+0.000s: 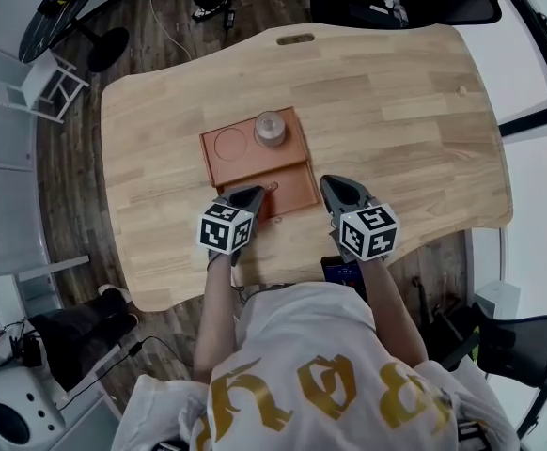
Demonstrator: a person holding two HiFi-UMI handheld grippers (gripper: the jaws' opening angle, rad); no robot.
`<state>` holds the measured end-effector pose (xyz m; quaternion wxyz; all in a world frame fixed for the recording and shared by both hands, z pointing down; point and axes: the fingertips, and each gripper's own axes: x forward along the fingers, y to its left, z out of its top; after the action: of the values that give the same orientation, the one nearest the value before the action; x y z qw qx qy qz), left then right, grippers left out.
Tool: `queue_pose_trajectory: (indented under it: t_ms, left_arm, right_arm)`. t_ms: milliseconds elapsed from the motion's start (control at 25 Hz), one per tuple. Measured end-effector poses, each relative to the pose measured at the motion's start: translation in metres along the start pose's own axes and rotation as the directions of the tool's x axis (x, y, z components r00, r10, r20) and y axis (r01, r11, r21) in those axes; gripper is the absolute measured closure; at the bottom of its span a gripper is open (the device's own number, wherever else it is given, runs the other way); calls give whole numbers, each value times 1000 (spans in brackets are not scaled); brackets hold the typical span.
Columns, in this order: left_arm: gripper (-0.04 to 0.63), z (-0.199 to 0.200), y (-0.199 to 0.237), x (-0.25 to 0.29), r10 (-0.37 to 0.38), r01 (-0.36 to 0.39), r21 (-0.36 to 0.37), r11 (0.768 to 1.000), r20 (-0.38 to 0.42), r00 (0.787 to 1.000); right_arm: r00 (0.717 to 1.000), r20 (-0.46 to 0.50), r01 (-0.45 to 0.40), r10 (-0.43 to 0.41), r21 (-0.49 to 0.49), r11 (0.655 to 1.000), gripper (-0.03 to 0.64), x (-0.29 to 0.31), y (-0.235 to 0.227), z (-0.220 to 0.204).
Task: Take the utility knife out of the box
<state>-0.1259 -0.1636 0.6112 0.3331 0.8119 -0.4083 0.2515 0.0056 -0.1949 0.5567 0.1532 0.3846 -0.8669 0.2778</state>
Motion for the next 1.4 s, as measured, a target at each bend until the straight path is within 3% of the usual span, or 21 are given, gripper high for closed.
queue_pose_trajectory:
  t_ms: [360, 600, 840, 1200, 1400]
  left_arm:
    - [583, -19, -2, 31, -29, 37, 42, 998, -172, 985]
    - [574, -22, 3, 42, -19, 27, 36, 999, -204, 979]
    - [501, -28, 5, 51, -10, 23, 55, 998, -231, 973]
    - [492, -45, 4, 65, 81, -2, 239, 971, -317, 945]
    - [496, -45, 6, 65, 115, -30, 272, 962, -305, 945]
  right_arm:
    - [1000, -19, 22, -22, 16, 1000, 606, 6, -15, -1]
    - [999, -29, 21, -20, 21, 1000, 606, 11, -19, -3]
    - [1000, -20, 14, -13, 73, 997, 606, 10, -22, -6]
    - [1000, 2, 29, -29, 126, 992, 605, 4, -32, -7]
    - [999, 13, 33, -36, 154, 988, 606, 4, -36, -5]
